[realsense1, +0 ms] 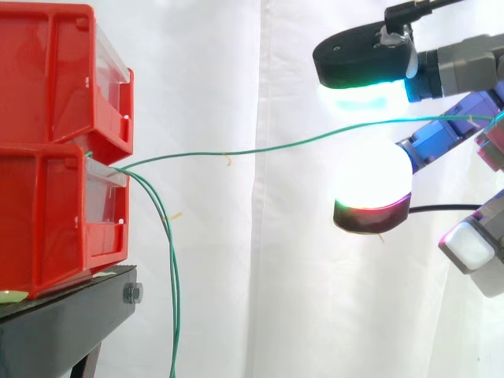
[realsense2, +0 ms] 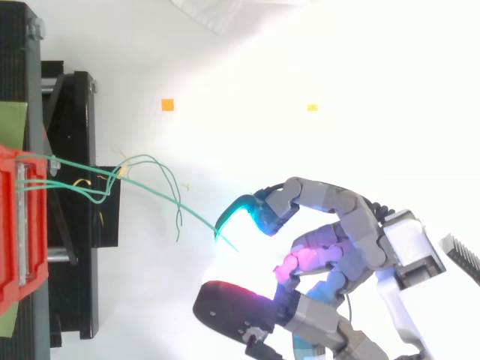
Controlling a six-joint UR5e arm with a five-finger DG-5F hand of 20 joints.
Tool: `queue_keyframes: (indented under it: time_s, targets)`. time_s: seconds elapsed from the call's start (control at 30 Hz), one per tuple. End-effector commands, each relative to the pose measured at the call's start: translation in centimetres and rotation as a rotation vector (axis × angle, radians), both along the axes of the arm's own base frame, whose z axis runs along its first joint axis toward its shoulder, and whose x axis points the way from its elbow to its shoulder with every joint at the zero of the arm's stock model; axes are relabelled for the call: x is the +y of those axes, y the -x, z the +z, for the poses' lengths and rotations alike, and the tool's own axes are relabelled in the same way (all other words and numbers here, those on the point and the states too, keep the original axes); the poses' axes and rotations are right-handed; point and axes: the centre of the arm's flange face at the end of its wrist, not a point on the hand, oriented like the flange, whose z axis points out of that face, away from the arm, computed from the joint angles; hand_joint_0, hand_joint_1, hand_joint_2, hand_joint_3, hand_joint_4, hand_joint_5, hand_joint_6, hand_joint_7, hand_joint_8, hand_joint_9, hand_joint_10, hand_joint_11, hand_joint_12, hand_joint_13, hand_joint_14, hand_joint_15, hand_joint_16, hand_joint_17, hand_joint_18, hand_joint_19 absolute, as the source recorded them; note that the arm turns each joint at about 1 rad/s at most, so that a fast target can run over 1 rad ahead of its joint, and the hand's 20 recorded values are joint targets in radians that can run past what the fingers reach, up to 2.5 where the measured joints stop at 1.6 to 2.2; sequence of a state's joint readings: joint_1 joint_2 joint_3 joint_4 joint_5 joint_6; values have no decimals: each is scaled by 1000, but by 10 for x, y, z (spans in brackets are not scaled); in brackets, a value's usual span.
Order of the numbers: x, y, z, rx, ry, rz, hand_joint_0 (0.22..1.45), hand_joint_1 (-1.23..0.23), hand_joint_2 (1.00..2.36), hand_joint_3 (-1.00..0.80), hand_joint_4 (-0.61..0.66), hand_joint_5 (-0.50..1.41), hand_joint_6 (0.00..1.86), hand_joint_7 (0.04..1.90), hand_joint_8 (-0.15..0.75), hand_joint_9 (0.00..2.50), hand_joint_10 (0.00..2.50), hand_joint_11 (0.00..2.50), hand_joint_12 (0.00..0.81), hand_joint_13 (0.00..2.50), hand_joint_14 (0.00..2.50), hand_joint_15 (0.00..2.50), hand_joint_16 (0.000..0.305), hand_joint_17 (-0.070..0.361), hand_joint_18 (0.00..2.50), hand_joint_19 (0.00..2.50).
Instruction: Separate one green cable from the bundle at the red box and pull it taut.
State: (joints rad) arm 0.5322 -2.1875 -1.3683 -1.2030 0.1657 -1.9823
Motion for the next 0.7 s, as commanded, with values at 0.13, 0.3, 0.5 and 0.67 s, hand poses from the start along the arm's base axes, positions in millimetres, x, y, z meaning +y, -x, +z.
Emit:
queue_keyframes:
  time_s: [0.13,0.3,0.5,0.67]
  targets:
    - [-1,1,2,7,-51,-3,613,-696,1000,-500,-11,20,832,945,248,1874,31,980,338,1235,24,750,45,101,791,716]
    - [-2,1,2,8,-52,-4,664,-724,1003,-451,-24,22,819,963,256,1884,31,992,339,1243,24,742,43,97,816,735]
    - [-2,1,2,9,-53,-4,678,-758,1012,-336,-19,27,790,1041,267,1870,31,1007,334,1232,25,751,41,93,819,715]
    - [-3,1,2,9,-53,-6,685,-746,1013,-333,-1,26,783,1063,260,1846,32,1004,334,1223,26,755,41,92,812,706]
